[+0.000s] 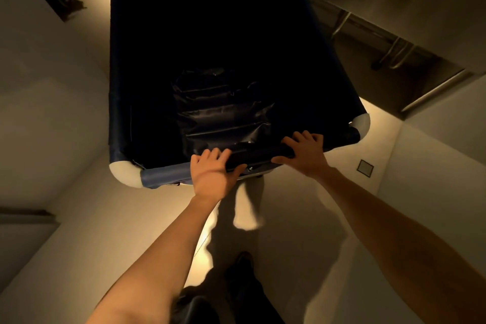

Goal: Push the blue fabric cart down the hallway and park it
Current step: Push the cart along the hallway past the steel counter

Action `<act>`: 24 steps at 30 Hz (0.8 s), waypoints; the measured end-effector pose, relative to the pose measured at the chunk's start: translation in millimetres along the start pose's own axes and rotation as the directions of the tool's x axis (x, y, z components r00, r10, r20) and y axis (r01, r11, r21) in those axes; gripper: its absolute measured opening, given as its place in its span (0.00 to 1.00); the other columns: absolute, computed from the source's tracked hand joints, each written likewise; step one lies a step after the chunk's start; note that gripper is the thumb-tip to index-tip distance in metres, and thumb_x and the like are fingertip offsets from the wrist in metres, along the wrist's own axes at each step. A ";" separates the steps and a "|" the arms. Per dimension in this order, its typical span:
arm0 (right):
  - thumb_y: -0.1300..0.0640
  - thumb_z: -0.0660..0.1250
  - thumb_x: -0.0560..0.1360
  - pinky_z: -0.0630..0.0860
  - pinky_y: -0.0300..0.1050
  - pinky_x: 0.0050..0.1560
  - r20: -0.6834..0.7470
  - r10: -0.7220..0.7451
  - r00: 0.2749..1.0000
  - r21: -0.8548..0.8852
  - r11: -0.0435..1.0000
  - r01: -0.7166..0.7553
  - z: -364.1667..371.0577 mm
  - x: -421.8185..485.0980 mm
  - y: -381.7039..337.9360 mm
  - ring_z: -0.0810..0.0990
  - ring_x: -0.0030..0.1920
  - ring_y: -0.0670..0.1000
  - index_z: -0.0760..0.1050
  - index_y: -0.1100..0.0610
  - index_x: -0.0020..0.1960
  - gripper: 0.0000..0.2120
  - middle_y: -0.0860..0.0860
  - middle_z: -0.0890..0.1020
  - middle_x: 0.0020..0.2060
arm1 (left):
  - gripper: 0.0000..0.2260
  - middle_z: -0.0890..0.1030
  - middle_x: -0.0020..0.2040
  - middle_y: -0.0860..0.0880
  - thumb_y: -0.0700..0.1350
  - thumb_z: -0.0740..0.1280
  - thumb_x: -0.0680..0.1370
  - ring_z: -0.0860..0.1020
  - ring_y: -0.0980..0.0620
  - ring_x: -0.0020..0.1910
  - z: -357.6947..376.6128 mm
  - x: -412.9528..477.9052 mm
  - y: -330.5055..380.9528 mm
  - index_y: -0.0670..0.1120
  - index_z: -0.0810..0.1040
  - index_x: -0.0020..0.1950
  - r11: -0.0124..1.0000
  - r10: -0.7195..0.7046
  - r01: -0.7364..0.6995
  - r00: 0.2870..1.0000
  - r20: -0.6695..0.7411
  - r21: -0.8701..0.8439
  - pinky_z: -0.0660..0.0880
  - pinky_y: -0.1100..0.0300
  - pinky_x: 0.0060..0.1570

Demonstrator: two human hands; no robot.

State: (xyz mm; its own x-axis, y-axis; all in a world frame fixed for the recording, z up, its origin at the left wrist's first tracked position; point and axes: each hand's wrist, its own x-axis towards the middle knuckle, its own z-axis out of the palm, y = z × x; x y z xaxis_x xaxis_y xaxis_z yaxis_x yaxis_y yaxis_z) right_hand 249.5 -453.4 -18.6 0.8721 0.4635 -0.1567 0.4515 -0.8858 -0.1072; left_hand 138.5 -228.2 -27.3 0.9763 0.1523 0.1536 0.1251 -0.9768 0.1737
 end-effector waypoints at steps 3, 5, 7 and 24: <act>0.26 0.54 0.66 0.59 0.56 0.62 0.026 -0.045 0.999 -0.024 0.999 0.046 -4.3 13.1 9.6 0.70 0.60 0.59 0.73 0.52 0.60 0.36 0.56 0.77 0.56 | 0.21 0.79 0.40 0.48 0.66 0.59 0.73 0.75 0.45 0.39 2.3 5.0 8.9 0.50 0.78 0.48 0.998 -0.045 0.045 0.999 -0.012 0.038 0.63 0.54 0.39; 0.29 0.59 0.68 0.59 0.56 0.63 0.022 -0.075 0.997 -0.024 0.997 0.076 -4.9 18.6 16.0 0.70 0.61 0.59 0.73 0.52 0.61 0.32 0.56 0.77 0.56 | 0.21 0.79 0.39 0.48 0.66 0.57 0.73 0.74 0.46 0.39 4.5 5.4 15.1 0.51 0.77 0.47 0.996 -0.072 0.073 0.997 -0.027 0.047 0.60 0.54 0.38; 0.29 0.58 0.67 0.59 0.56 0.63 0.031 -0.097 0.995 -0.021 0.995 0.097 -6.0 20.3 21.1 0.70 0.61 0.59 0.73 0.52 0.61 0.33 0.57 0.77 0.56 | 0.21 0.79 0.39 0.48 0.66 0.57 0.72 0.74 0.46 0.39 7.8 4.1 20.7 0.51 0.76 0.46 0.995 -0.092 0.093 0.995 -0.032 0.039 0.58 0.54 0.38; 0.30 0.58 0.67 0.67 0.53 0.52 -0.097 -0.212 0.972 -0.105 0.974 0.202 -1.7 -79.0 39.1 0.78 0.47 0.59 0.78 0.56 0.50 0.31 0.57 0.81 0.42 | 0.26 0.79 0.48 0.49 0.68 0.50 0.75 0.75 0.47 0.48 3.5 -88.1 77.0 0.52 0.74 0.56 0.986 -0.160 0.155 0.984 0.081 0.060 0.65 0.51 0.44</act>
State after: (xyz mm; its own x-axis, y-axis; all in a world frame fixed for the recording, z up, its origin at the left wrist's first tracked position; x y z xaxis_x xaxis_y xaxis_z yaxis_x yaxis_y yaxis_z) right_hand 198.5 -524.7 -8.8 0.7704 0.6366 -0.0341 0.6358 -0.7712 -0.0333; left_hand 62.7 -317.4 -30.9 0.9549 0.2936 0.0441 0.2853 -0.9486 0.1369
